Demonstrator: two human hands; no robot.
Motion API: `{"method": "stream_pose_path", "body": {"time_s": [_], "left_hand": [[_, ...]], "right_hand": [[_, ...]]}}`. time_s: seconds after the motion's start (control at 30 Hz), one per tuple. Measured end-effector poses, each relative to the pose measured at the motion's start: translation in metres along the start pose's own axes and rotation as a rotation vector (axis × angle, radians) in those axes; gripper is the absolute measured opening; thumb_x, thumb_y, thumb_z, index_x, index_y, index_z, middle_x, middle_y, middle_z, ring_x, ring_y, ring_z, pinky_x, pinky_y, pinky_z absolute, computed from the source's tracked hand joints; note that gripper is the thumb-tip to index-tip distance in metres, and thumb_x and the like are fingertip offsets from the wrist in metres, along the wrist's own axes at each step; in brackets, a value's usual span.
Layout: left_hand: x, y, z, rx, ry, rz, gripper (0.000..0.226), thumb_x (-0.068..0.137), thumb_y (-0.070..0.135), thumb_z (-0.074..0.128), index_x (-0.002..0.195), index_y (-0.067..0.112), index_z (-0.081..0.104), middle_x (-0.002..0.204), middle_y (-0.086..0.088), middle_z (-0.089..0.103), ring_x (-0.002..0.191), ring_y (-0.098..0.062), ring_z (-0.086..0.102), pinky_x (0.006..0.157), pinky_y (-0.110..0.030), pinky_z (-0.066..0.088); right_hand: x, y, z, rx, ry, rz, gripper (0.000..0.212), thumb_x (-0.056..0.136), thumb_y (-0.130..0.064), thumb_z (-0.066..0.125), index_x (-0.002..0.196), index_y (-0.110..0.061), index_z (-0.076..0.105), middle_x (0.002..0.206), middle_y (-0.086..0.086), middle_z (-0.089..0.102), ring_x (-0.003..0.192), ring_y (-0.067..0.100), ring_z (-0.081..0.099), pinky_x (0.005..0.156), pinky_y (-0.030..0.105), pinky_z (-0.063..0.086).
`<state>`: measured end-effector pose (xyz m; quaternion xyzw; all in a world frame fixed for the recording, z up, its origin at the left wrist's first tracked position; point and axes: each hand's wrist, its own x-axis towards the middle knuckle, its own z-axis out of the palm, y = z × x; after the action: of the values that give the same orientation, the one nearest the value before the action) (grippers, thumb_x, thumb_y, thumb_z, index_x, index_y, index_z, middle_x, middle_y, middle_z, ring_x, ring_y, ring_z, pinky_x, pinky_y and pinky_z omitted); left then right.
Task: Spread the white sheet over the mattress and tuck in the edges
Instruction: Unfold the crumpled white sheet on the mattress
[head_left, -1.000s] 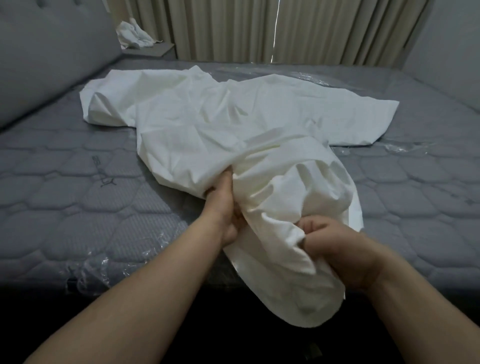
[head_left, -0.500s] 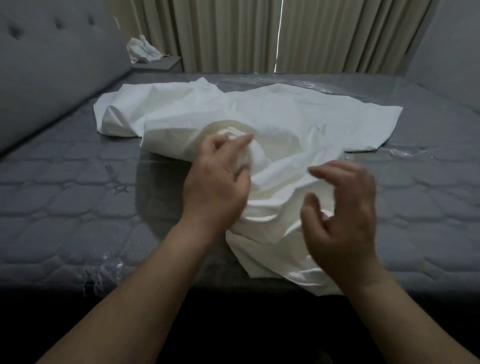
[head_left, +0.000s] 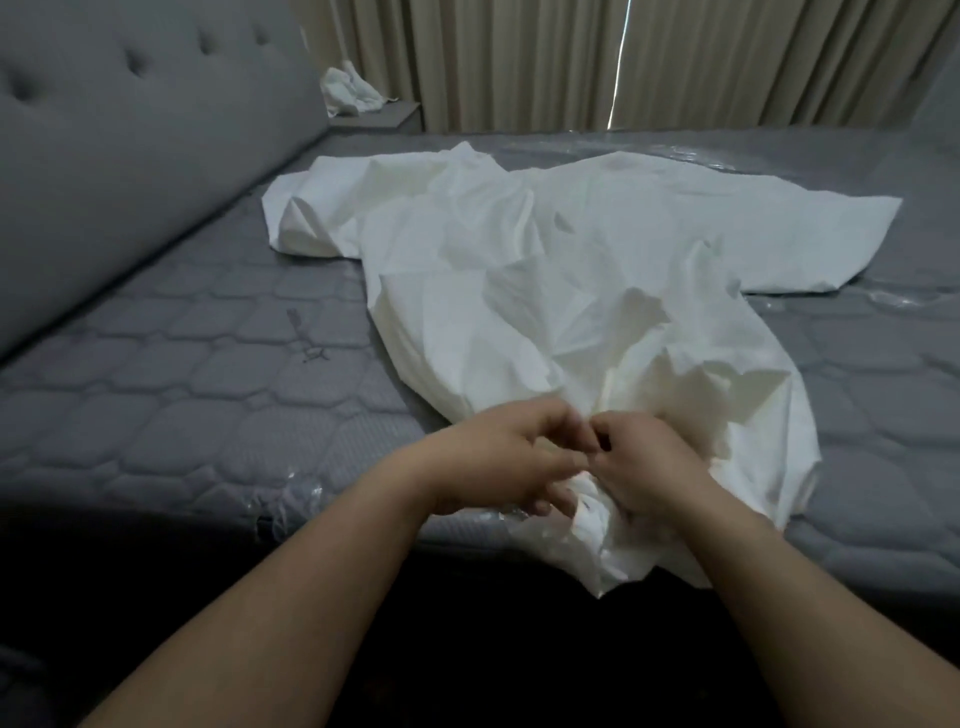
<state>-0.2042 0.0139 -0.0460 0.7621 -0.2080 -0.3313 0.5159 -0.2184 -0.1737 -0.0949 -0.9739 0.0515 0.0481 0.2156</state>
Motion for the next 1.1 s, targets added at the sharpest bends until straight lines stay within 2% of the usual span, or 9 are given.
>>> {"method": "stream_pose_path", "body": {"time_s": [0.13,0.3,0.47,0.6,0.67,0.77,0.93,1.0,1.1], "left_hand": [[0.022,-0.046,-0.039,0.158,0.636,-0.244,0.049,0.073,0.038,0.070,0.117,0.026,0.052,0.120,-0.006,0.062,0.096,-0.029,0.070,0.077,-0.053,0.064],[0.025,-0.072,-0.056,0.182,0.608,-0.295,0.133,0.056,0.067,0.077,0.160,0.034,0.000,0.156,-0.011,0.041,0.126,-0.036,0.056,0.095,-0.053,0.057],[0.038,-0.051,-0.058,-0.638,0.572,-0.356,0.095,0.078,0.085,0.057,0.148,0.022,0.047,0.128,-0.013,0.067,0.100,-0.036,0.073,0.069,-0.049,0.063],[0.029,-0.038,-0.060,-1.156,0.109,-0.077,0.092,0.081,0.088,0.052,0.147,0.024,0.056,0.141,-0.014,0.063,0.126,-0.040,0.061,0.106,-0.059,0.049],[0.026,-0.024,-0.062,-1.269,0.210,0.048,0.080,0.091,0.080,0.047,0.146,0.022,0.057,0.138,-0.015,0.065,0.123,-0.040,0.064,0.101,-0.054,0.052],[0.022,-0.004,-0.072,-1.292,0.519,0.180,0.047,0.101,0.049,0.053,0.133,0.017,0.066,0.124,-0.015,0.073,0.113,-0.038,0.069,0.091,-0.049,0.056],[0.002,0.023,-0.082,-0.113,1.377,0.376,0.035,0.085,0.026,0.069,0.117,0.013,0.067,0.107,0.001,0.073,0.093,-0.015,0.067,0.082,-0.032,0.056],[-0.011,0.038,-0.068,0.582,1.339,0.519,0.045,0.087,0.026,0.067,0.130,0.015,0.063,0.117,-0.005,0.068,0.102,-0.022,0.062,0.083,-0.032,0.050],[-0.012,0.036,-0.037,1.173,0.747,0.546,0.049,0.087,0.025,0.064,0.135,0.028,0.057,0.127,-0.003,0.062,0.110,-0.028,0.061,0.078,-0.030,0.043]], "right_hand": [[-0.002,-0.010,0.003,0.351,0.126,0.021,0.034,0.100,-0.032,0.057,0.073,-0.012,0.059,0.059,-0.005,0.059,0.054,0.015,0.055,0.055,0.032,0.043],[-0.023,-0.039,-0.007,1.318,0.141,0.094,0.024,0.102,-0.024,0.059,0.092,-0.008,0.073,0.088,0.015,0.072,0.079,0.029,0.065,0.072,0.043,0.055],[-0.057,-0.052,-0.036,1.719,-0.137,-0.135,0.026,0.087,-0.011,0.057,0.088,-0.008,0.083,0.097,0.017,0.078,0.080,0.023,0.077,0.062,0.030,0.062],[-0.071,-0.043,-0.046,1.694,-0.349,-0.173,0.038,0.048,-0.012,0.096,0.083,-0.005,0.084,0.087,0.014,0.079,0.074,0.020,0.078,0.059,0.027,0.061],[-0.072,-0.035,-0.045,1.630,-0.376,-0.124,0.056,0.040,-0.015,0.104,0.090,-0.003,0.083,0.093,0.016,0.078,0.079,0.023,0.078,0.063,0.028,0.062],[-0.060,-0.024,-0.047,1.441,-0.058,0.070,0.005,0.075,-0.009,0.080,0.080,-0.010,0.081,0.085,0.008,0.079,0.069,0.013,0.076,0.058,0.024,0.060],[-0.023,-0.003,-0.022,0.694,0.441,0.193,0.013,0.097,-0.027,0.065,0.087,-0.021,0.070,0.093,-0.005,0.073,0.099,0.025,0.068,0.089,0.039,0.053],[-0.022,-0.014,-0.019,0.604,0.628,0.034,0.006,0.095,-0.034,0.061,0.098,-0.030,0.063,0.099,-0.004,0.067,0.098,0.022,0.064,0.089,0.038,0.052],[-0.032,-0.043,-0.021,0.748,0.666,-0.273,0.029,0.092,-0.047,0.058,0.120,-0.041,0.053,0.119,-0.003,0.063,0.106,0.011,0.063,0.089,0.023,0.051]]}}
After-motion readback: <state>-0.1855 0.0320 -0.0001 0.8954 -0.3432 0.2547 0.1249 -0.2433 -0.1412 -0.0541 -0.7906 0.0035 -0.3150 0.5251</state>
